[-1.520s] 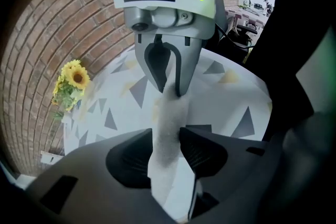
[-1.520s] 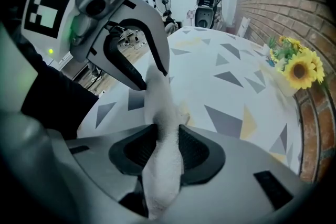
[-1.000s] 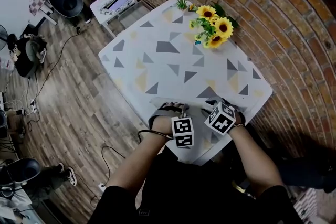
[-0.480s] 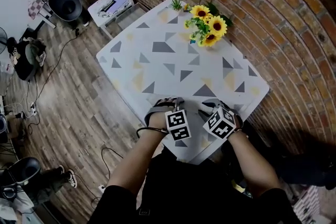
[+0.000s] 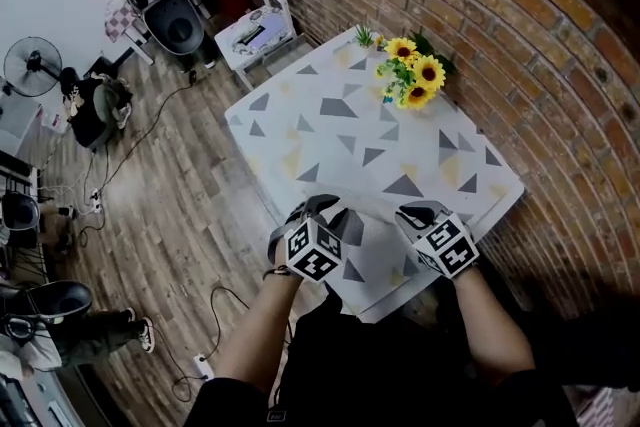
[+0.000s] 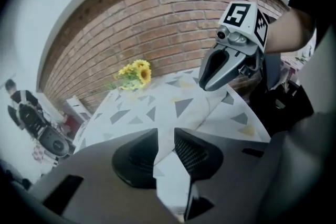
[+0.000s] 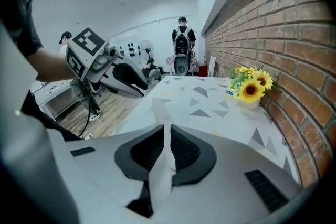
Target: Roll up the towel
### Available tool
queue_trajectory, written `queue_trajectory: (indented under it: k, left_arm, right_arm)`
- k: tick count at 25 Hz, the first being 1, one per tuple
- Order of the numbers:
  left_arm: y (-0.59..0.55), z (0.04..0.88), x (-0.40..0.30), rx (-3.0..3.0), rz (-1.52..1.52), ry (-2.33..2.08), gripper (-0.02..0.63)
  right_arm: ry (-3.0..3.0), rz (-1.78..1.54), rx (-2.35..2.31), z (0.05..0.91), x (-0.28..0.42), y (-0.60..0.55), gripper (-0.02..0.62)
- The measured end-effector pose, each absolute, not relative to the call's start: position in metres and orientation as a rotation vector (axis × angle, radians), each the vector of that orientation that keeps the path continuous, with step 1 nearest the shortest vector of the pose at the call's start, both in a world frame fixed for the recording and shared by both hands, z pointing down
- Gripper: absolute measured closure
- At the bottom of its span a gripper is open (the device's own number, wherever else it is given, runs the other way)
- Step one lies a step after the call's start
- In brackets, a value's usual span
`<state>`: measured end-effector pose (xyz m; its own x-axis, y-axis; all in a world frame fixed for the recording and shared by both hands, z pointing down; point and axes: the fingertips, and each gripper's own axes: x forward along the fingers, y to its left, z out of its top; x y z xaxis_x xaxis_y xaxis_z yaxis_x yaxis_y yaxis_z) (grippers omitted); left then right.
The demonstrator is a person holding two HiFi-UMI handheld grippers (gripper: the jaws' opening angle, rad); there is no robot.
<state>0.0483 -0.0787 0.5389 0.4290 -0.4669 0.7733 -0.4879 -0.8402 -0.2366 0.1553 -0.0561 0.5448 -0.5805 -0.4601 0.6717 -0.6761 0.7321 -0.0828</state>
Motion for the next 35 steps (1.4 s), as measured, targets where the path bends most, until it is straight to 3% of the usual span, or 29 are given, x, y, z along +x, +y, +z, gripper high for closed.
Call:
queue_trajectory:
  k: [2, 7, 10, 17, 23, 28, 35]
  left_arm:
    - [-0.069, 0.521, 0.040, 2.622, 1.301, -0.977, 0.515]
    - [-0.044, 0.480, 0.035, 2.574, 0.812, -1.015, 0.535]
    - [-0.038, 0.468, 0.024, 2.576, 0.776, -1.053, 0.570]
    - [-0.022, 0.443, -0.020, 2.696, 0.653, -1.101, 0.586]
    - [-0.016, 0.426, -0.093, 2.724, 0.543, -1.094, 0.588]
    - [-0.012, 0.417, -0.134, 2.732, 0.447, -1.089, 0.588]
    - [-0.011, 0.409, -0.148, 2.717, 0.419, -1.156, 0.588]
  right_arm:
    - [-2.359, 0.478, 0.860, 0.534, 0.152, -0.055, 0.577]
    - [-2.533, 0.542, 0.930, 0.497, 0.141, -0.051, 0.578]
    - [-2.638, 0.493, 0.982, 0.464, 0.133, -0.040, 0.580]
    - [-2.690, 0.536, 1.130, 0.430, 0.113, -0.011, 0.578]
    - [-2.606, 0.540, 1.409, 0.418, 0.060, 0.006, 0.578]
    - [-2.615, 0.435, 1.310, 0.403, 0.000, 0.036, 0.578]
    - [-2.637, 0.460, 1.339, 0.384, 0.011, 0.041, 0.577]
